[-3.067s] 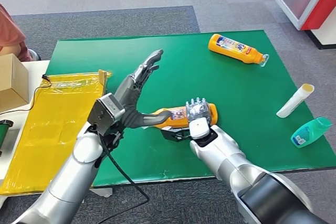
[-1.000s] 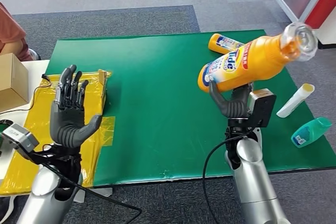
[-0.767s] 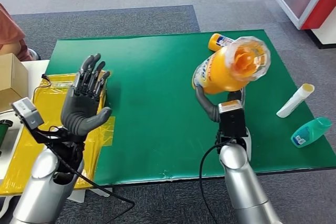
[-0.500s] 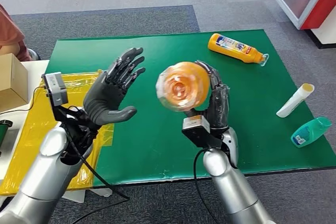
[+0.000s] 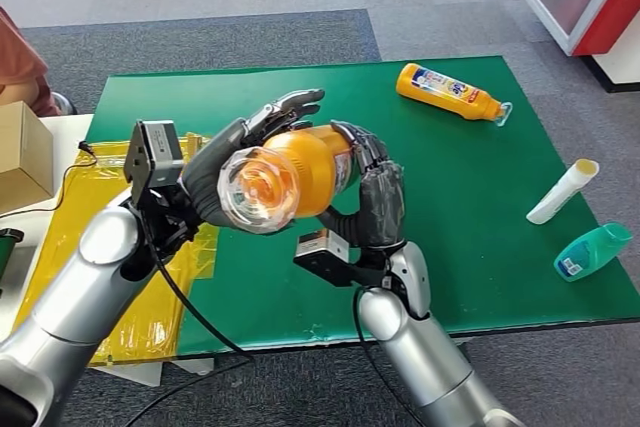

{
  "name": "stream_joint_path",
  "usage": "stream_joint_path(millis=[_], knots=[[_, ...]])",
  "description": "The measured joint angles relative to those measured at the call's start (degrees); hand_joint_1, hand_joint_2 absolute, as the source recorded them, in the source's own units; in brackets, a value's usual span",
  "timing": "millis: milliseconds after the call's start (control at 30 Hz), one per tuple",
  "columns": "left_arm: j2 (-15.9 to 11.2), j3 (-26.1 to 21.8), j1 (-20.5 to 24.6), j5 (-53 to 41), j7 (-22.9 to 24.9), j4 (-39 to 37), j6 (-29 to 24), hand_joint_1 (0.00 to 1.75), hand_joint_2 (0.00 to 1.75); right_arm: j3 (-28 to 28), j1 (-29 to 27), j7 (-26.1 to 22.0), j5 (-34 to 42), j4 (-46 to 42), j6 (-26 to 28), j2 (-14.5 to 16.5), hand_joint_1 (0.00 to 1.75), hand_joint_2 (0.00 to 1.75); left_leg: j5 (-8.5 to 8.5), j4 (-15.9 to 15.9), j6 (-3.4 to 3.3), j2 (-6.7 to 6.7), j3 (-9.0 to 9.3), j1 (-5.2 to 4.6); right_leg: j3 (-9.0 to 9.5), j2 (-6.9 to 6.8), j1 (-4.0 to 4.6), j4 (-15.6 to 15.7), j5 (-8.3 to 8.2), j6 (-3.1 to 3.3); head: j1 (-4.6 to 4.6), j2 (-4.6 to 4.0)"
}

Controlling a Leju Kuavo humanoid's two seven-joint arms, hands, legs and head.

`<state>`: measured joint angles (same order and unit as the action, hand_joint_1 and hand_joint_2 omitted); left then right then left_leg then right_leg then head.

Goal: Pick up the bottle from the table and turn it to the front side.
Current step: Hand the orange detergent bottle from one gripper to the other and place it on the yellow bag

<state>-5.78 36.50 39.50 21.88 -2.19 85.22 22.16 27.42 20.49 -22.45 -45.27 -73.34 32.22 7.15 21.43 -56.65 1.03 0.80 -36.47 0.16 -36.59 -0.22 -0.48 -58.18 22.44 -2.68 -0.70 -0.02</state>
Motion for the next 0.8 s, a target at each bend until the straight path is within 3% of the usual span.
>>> stream_joint_path(millis=[233, 433, 567, 800], knots=[[-1.12, 3.31, 4.76, -8.62, -1.78, -0.72, 0.64, 0.0, 1.75, 2.77, 0.4, 1.08, -0.37, 0.26, -1.46, 0.37, 1.75, 1.75, -0.02, 0.0, -0.01, 0.0, 0.0, 0.0, 0.0, 0.0, 0.0, -0.01, 0.0, 0.0, -0.01, 0.0], [-1.65, 4.81, 6.1, -12.48, -2.74, -0.8, 0.19, 0.0, 1.75, 3.4, 0.47, 1.39, -0.25, 0.24, -2.13, 0.41, 1.75, 1.75, -0.02, 0.0, -0.02, 0.0, 0.0, -0.01, 0.0, 0.0, 0.0, -0.01, 0.0, 0.0, 0.0, 0.0], [-1.83, 5.22, 6.25, -13.21, -3.12, -0.8, -0.3, 1.75, 1.75, 3.51, 0.47, 1.5, -0.16, 0.19, -2.32, 0.42, 1.75, 1.75, -0.02, 0.0, -0.01, 0.0, 0.0, 0.0, 0.0, 0.0, 0.0, -0.01, 0.0, 0.0, 0.0, 0.0], [-1.92, 5.24, 5.59, -14.67, -3.98, -0.78, -2.2, 1.75, 1.75, 3.44, 0.42, 2.5, -0.17, 0.01, -3.35, 0.39, 1.75, 1.75, -0.02, 0.0, -0.01, 0.0, -0.01, 0.0, 0.01, 0.0, 0.0, -0.01, 0.0, 0.0, 0.0, 0.0]])
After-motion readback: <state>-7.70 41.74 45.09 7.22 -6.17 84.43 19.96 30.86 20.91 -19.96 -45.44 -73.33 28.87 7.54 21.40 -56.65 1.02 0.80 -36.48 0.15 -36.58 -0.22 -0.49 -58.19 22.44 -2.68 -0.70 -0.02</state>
